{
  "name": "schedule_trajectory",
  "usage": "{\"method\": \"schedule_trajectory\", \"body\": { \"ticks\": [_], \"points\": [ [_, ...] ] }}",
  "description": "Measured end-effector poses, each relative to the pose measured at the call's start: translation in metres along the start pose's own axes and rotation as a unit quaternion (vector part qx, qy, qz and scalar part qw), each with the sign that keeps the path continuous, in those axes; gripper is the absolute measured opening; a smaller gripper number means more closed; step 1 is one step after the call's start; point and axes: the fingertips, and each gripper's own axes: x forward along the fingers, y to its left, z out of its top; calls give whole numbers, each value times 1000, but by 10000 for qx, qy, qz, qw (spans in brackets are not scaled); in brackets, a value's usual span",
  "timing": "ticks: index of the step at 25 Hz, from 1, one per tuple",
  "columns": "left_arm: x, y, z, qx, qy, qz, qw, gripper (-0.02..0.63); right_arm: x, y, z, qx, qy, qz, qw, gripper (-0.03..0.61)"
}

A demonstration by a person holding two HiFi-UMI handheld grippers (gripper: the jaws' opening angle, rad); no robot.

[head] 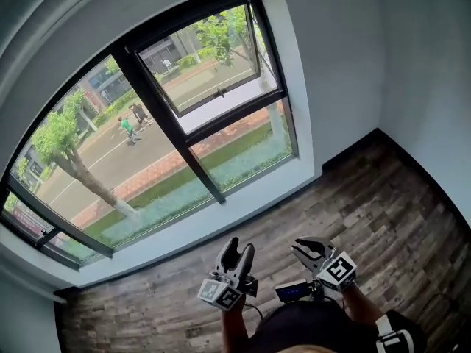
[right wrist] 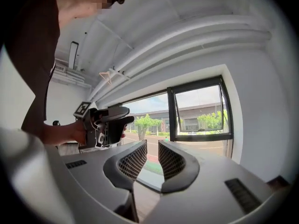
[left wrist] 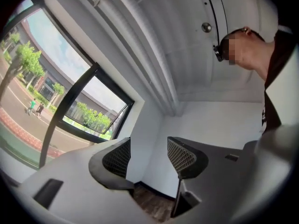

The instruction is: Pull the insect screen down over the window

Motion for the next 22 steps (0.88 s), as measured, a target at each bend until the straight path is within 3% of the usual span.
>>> {"method": "schedule_trajectory", "body": {
  "ticks": [3,5,7,9,11,12,13,14,16,18,20,22],
  "points": [
    [44,11,1,-505,-242,-129,9983,253,16,-54,6,-187,207,11,9996,61],
    [68,16,8,-760,-410,-210,9960,255,25,-80,11,-122,69,-26,9999,61],
    [94,16,19,-1060,-722,-556,9902,255,33,-109,2,35,36,-131,9999,61],
    [114,25,26,-1509,-1104,-1053,9767,255,45,-136,-7,265,149,-209,9993,61],
    [134,47,33,-2162,-1507,-1345,9552,255,60,-159,-9,433,218,-253,9985,61],
    [146,63,33,-2343,-1608,-1391,9486,255,68,-171,-10,443,226,-291,9983,61],
    [161,80,29,-2339,-1599,-1419,9485,254,77,-185,-10,418,225,-340,9983,61],
    [178,96,23,-2202,-1458,-1424,9539,239,88,-201,-10,387,231,-402,9982,61],
    [220,133,-2,-1854,-761,-1210,9722,138,111,-232,-10,297,273,-568,9976,60],
    [262,188,-35,-1702,140,-619,9834,6,140,-264,-1,148,310,-697,9970,61],
    [295,244,-50,-1882,564,-60,9805,6,177,-293,14,41,327,-719,9969,61],
    [330,281,-31,-2238,329,-33,9741,6,217,-328,32,-41,326,-673,9972,61]
  ]
}}
